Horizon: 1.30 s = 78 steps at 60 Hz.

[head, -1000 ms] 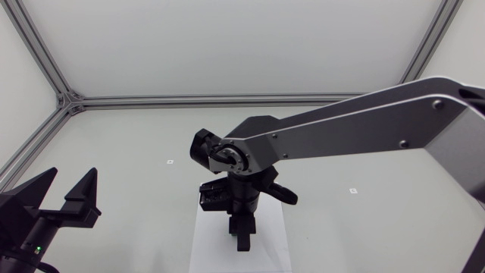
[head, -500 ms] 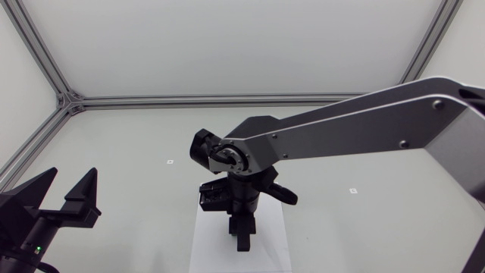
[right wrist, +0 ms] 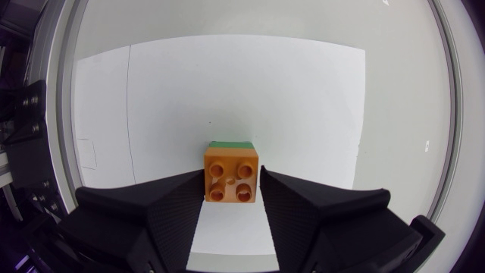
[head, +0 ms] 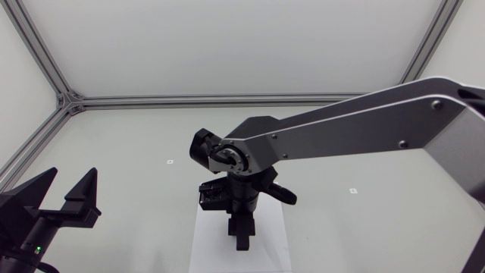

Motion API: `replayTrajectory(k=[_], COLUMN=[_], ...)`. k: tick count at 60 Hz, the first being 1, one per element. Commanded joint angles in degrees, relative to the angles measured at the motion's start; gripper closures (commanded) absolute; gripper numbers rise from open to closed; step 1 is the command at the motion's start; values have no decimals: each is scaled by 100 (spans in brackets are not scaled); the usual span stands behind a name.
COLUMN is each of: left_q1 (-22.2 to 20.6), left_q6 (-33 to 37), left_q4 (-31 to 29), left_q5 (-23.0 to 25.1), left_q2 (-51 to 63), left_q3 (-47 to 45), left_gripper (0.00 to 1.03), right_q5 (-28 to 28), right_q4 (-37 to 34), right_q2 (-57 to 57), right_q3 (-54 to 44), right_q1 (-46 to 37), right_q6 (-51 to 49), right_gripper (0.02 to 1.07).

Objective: Pick up the orange 2x2 brick with the right arm and stack it on top of the green 2x2 brick in the center

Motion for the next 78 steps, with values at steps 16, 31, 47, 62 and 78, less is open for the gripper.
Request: replayTrajectory(k=[16, 31, 47, 62, 78], left_q1=[16, 16, 16, 16, 16], left_q6=[75, 75, 75, 75, 75], left_q4=[-76, -84, -84, -84, -76], left_q5=[25, 25, 25, 25, 25], left_q2=[-45, -45, -45, -45, -45], left_q3=[-235, -235, -235, -235, -235], left_gripper=[4, 4, 4, 4, 4], right_q5=[44, 44, -17, -35, -219], right_q4=[-77, -209, -587, -912, -1132], right_q2=[-28, -177, -537, -1575, -2831], right_q3=[-159, -150, -54, -71, -115], right_q1=[50, 50, 68, 33, -512], right_q6=[69, 69, 122, 289, 702], right_gripper=[43, 13, 6, 6, 6])
